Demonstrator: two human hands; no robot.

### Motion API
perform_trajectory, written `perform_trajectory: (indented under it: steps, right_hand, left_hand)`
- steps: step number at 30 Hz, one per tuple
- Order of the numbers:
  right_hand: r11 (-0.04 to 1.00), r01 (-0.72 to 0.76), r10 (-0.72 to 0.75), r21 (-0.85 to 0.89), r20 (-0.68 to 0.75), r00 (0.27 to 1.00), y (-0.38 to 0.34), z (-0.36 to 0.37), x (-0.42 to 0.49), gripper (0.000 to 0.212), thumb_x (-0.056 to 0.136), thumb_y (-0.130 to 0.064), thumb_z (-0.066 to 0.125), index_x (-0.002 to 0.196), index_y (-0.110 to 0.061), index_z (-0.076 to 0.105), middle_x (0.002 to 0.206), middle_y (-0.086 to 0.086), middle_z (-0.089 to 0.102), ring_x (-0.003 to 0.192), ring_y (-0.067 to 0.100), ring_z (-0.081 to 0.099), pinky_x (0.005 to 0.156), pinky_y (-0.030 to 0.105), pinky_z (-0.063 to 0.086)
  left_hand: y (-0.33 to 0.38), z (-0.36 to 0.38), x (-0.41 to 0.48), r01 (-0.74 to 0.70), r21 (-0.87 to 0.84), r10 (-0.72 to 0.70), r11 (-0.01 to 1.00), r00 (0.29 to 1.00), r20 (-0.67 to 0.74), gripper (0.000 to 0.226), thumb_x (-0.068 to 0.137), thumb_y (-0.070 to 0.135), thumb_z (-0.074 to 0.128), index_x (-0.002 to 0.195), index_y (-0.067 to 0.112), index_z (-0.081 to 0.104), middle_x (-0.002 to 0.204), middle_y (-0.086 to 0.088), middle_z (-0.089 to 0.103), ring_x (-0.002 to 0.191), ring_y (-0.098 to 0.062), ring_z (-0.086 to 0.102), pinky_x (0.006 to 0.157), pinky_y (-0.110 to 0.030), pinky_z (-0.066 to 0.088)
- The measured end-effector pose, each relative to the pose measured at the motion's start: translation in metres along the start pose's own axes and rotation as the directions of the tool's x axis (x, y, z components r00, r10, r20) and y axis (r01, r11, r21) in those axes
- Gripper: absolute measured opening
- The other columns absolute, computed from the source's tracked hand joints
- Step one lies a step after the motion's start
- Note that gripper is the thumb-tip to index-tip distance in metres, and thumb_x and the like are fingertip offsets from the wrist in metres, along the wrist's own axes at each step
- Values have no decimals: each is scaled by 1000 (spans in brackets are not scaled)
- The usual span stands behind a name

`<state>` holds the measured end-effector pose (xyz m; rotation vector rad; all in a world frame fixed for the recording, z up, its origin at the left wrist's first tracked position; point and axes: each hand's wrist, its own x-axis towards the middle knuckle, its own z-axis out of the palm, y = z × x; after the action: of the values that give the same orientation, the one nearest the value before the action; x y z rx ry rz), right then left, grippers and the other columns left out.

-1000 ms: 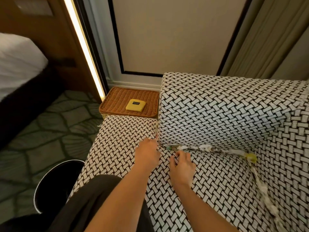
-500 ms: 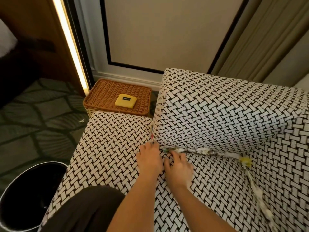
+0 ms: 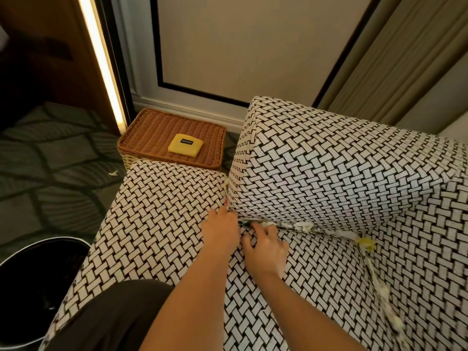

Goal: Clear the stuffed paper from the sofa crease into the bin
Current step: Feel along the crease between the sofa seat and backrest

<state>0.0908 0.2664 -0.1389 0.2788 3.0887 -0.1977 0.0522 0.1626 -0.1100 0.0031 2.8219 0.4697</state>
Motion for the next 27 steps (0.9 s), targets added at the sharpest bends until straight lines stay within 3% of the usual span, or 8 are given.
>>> perform_trajectory:
  steps: [6,12,18,22,27]
  right_hand:
    - [997,20,-18,68,-22,1000,0,0,0,41,93,-48,35,128,-31,46,121,-1,48,89,15,57,92,33,32]
    - [998,59,-59,18,15,998,1,-2,2,47,93,-54,30,135,-36,41,122,-4,44,92,11,54,90,31,30]
    - [995,92,-93,47,11,996,3,-3,5,44,93,-52,34,131,-34,46,125,-3,46,88,12,55,91,29,30]
    - [983,111,-109,146,-26,994,3,2,6,33,95,-44,38,122,-31,54,111,-7,51,76,7,48,84,25,31]
    - [941,65,-25,333,-124,992,7,5,5,27,98,-31,36,104,-18,60,105,-7,56,75,5,41,80,23,34]
  left_hand:
    - [-4,-3,1,-17,-37,18,999,1000,19,37,90,31,51,126,21,47,129,-5,36,120,-25,36,90,-39,43]
    - [-6,-2,4,-43,-42,43,998,999,-3,38,89,29,54,126,22,47,136,2,33,121,-24,36,92,-41,45]
    - [-12,-1,7,-95,11,93,995,989,112,42,91,33,51,131,22,44,139,1,28,124,-27,31,96,-42,42]
    - [-16,-3,13,-138,31,132,990,980,151,41,91,21,47,133,23,44,141,1,27,124,-28,33,98,-43,41]
    - [-9,-1,12,-57,-27,57,998,998,2,25,89,26,55,114,24,59,123,4,44,108,-21,48,87,-38,48]
